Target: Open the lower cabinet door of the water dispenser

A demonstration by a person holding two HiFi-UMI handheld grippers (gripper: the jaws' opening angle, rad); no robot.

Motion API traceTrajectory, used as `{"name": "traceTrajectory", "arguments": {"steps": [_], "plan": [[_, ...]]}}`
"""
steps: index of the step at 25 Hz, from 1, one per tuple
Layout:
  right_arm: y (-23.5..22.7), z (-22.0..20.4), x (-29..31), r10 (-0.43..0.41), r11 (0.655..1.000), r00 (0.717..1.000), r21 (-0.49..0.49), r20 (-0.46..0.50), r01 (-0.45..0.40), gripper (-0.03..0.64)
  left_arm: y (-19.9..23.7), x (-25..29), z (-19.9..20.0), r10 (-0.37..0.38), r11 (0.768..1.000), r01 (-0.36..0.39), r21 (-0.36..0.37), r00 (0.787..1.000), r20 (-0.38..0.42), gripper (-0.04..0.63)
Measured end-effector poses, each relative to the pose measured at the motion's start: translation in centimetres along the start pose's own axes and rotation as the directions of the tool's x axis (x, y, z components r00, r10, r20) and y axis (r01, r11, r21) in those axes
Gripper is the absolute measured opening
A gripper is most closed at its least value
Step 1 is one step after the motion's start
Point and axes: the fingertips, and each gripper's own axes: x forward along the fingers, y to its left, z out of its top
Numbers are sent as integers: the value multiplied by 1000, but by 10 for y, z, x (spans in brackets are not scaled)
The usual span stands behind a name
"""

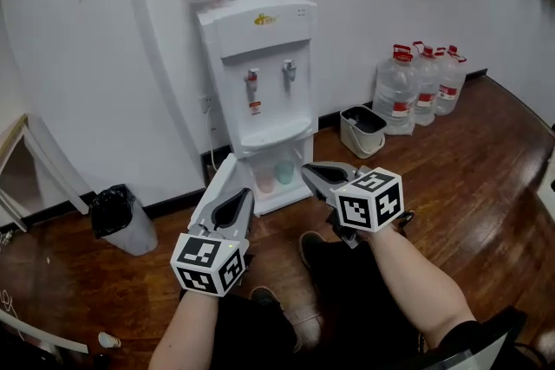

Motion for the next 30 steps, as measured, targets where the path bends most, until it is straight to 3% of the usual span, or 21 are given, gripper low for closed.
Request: {"name": "traceTrajectory", "arguments": {"steps": [2,5,7,10,13,15,21,27,30], "plan": [[-8,-9,9,7,1000,1000,13,-12,-7,2,6,11,-8,3,1000,-3,-5,1000,-10,18],[-17,-4,22,19,1000,1000,-8,-12,-19,2,26,31,-15,27,994,-28,-102,1000,-10,18],[-26,-3,31,26,1000,1000,-3,-14,-26,2,33,42,-15,25,992,-27,-127,1000,-17,18],[-38,-3,38,52,999,999,14,-14,-52,2,18,45,-2,-41,995,39,-94,999,-13,18],[-47,6,46,69,998,998,6,-2,-69,2,12,46,13,-94,990,99,-103,994,53,18],[-51,13,56,66,998,998,1,8,-66,2,25,51,15,-72,993,79,-93,995,76,18],[-56,25,85,85,995,996,-54,26,-83,2,60,69,4,-36,998,38,-55,998,45,18],[-89,22,113,56,998,998,-24,30,-55,2,79,98,-12,-22,1000,22,1,1000,20,18],[-92,25,123,71,997,997,-25,38,-71,2,81,103,-15,-13,996,13,84,1000,-2,18]]}}
